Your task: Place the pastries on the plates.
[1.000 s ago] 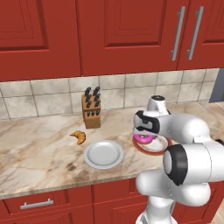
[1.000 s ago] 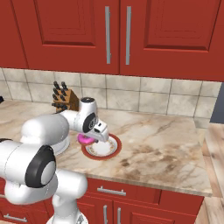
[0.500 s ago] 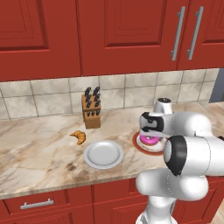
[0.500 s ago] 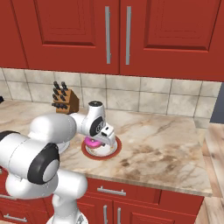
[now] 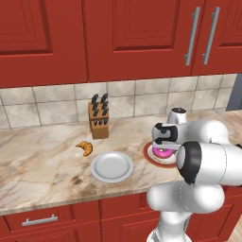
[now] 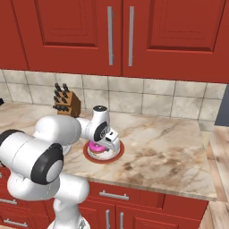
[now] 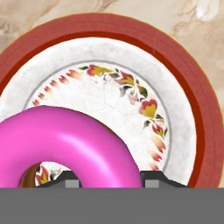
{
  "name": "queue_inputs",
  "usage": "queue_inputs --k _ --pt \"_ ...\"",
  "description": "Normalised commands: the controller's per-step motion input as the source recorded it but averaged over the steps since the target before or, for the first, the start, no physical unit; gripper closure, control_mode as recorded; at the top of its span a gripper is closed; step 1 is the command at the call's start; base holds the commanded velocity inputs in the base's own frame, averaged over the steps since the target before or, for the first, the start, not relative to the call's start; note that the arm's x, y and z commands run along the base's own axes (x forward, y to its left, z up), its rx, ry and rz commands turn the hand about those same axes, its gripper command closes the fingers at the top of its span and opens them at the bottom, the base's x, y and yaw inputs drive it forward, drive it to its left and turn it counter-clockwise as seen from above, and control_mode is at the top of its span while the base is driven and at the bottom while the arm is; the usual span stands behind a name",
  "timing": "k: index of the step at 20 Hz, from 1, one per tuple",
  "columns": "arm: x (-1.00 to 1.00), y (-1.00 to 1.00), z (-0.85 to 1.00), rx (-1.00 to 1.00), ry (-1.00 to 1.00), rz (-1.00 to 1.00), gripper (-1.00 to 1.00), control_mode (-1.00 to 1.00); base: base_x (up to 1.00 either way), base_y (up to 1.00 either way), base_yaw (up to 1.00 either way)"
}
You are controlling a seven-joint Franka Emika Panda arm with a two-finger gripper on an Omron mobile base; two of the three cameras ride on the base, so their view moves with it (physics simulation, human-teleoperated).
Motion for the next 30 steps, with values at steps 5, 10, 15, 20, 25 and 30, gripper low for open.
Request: queue_inputs --k 5,10,15,20,25,30 --pt "0.02 0.00 -0.09 0.00 0.00 0.00 -1.00 -1.00 0.00 0.00 0.00" --pt "0.13 0.00 0.09 0.00 0.00 0.00 -1.00 -1.00 0.00 0.00 0.00" --pt "0.03 0.00 0.15 0.00 0.00 0.00 -1.00 -1.00 0.00 0.00 0.00" --pt "0.00 0.23 0.04 0.00 0.00 0.00 -1.00 -1.00 0.00 0.00 0.00" --pt "0.01 0.38 0.14 0.00 0.00 0.00 -1.00 -1.00 0.00 0.00 0.00" --pt "0.00 0.56 0.05 0.00 0.00 0.00 -1.00 -1.00 0.00 0.00 0.00"
